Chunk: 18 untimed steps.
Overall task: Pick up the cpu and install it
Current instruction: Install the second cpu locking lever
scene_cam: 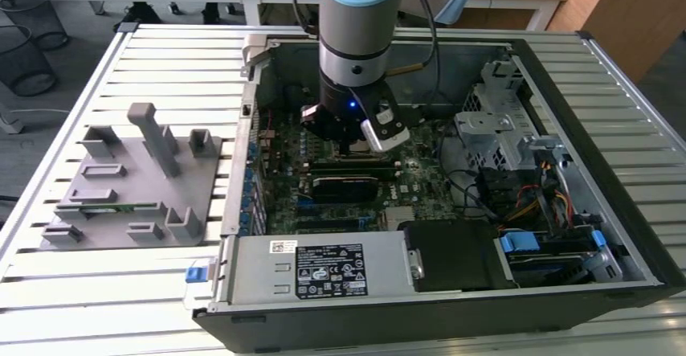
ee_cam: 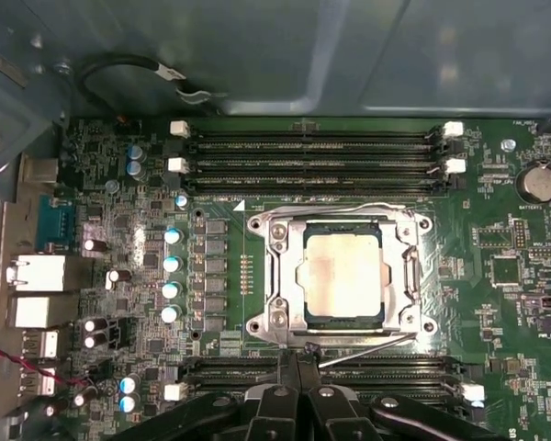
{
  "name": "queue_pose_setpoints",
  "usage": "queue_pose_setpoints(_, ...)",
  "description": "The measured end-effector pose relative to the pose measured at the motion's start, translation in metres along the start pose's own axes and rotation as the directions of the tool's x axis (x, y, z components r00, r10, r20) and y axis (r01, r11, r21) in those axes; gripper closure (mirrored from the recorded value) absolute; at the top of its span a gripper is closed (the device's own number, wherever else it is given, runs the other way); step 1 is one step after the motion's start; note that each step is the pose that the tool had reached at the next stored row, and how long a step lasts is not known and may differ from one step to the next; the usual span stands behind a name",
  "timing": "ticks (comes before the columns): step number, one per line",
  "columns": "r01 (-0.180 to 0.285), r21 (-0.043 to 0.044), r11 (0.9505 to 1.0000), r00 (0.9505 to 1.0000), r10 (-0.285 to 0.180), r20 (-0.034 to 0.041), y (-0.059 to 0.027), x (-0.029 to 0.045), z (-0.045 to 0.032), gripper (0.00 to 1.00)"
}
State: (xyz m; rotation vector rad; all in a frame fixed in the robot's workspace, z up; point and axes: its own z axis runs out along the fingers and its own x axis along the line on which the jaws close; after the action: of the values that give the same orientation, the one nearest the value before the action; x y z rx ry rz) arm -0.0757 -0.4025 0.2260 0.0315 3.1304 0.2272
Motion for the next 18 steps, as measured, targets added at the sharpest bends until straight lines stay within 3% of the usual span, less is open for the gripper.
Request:
queue_pose_setpoints(2,0.0,-0.0123,0.9999,1.0,0.0,-0.0001,-0.0011,-0.0001,0.0,0.89)
queue_pose_setpoints(4,0.0,-0.019,0.9998,1.0,0.0,-0.0003,-0.0018,-0.0001,-0.0001,0.89)
queue_pose_setpoints(13,0.0,-0.0195,0.9998,1.0,0.0,-0.0003,-0.0047,0.0016,0.0017,0.89)
queue_pose_setpoints(18,0.0,-0.0195,0.9998,1.0,0.0,-0.0004,-0.0055,0.0025,0.0067,0.89)
